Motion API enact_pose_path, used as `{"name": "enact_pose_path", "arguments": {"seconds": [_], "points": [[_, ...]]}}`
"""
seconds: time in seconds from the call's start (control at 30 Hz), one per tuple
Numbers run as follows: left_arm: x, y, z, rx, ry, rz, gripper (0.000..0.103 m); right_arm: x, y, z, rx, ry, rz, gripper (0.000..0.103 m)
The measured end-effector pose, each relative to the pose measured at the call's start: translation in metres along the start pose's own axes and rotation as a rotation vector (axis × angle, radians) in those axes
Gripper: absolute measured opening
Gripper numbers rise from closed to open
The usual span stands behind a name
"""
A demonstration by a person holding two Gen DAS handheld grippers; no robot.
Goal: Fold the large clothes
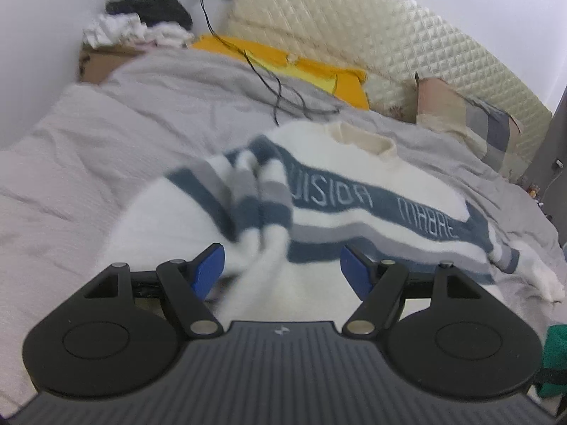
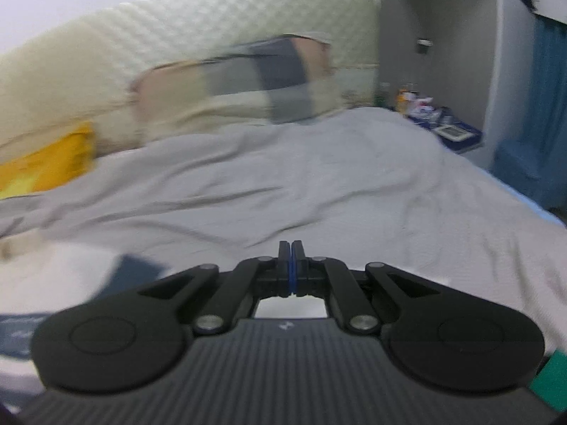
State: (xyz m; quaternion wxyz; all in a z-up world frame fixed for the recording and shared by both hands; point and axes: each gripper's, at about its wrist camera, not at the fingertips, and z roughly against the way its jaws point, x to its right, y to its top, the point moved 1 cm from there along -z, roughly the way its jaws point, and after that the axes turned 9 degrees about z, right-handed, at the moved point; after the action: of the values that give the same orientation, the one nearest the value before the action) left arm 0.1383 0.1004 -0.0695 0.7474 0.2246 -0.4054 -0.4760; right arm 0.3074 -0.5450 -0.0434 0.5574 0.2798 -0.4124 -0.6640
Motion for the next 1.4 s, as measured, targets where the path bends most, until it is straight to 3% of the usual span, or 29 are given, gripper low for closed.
{"name": "enact_pose_path", "arguments": {"seconds": [0.13,0.33,0.57,0.7,0.77,0.87,1.0,1.1,1.17,1.27,1.4], "points": [[-0.019,0.01,0.023,0.041,0.007,0.035,0.076,-0.059,-0.014,0.051,0.009,0.107,0.049,0.003],[-0.071,0.031,0.052,0.071,0.026,0.197,0.076,-0.145,-0.042,0.124,0.035,0.281,0.072,0.004],[-0.136,0.032,0.061,0.003,0.019,0.48,0.076,-0.22,-0.086,0.177,0.037,0.437,0.098,0.006],[-0.155,0.022,0.048,-0.058,0.04,0.582,0.076,-0.237,-0.116,0.186,0.004,0.495,0.079,0.01],[-0.16,0.016,0.041,-0.081,0.068,0.629,0.076,-0.243,-0.13,0.188,-0.016,0.515,0.082,0.028],[-0.17,0.004,0.04,-0.096,0.117,0.717,0.075,-0.249,-0.147,0.194,-0.025,0.557,0.07,0.04],[-0.173,-0.009,0.043,-0.123,0.133,0.768,0.073,-0.248,-0.161,0.187,-0.077,0.571,0.047,0.042],[-0.167,-0.021,0.047,-0.155,0.134,0.783,0.057,-0.245,-0.166,0.176,-0.112,0.579,0.021,0.042],[-0.166,-0.033,0.048,-0.188,0.117,0.822,0.054,-0.246,-0.169,0.169,-0.139,0.583,0.007,0.043],[-0.161,-0.047,0.045,-0.235,0.091,0.862,0.054,-0.246,-0.173,0.163,-0.165,0.609,-0.012,0.043],[-0.164,-0.06,0.029,-0.292,0.068,0.956,0.062,-0.251,-0.176,0.16,-0.188,0.648,-0.02,0.043]]}}
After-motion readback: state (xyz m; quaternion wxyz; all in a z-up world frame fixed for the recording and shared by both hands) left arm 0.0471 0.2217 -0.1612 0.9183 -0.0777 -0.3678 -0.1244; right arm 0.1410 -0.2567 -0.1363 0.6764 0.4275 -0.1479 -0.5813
